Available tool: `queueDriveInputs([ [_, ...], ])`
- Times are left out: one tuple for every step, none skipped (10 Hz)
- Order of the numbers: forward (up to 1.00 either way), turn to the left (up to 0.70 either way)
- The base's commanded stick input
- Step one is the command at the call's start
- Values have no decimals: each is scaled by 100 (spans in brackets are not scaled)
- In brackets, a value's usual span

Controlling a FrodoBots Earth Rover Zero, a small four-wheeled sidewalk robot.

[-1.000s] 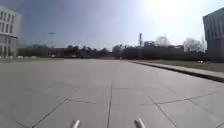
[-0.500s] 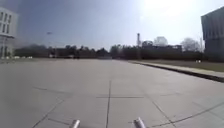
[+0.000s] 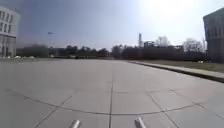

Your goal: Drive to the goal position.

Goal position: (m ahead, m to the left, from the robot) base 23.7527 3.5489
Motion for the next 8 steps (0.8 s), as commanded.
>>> queueDriveInputs([
  [100, 0],
  [100, 0],
  [100, 0],
  [100, 0],
  [100, 0],
  [100, 0],
  [100, -2],
  [100, -36],
])
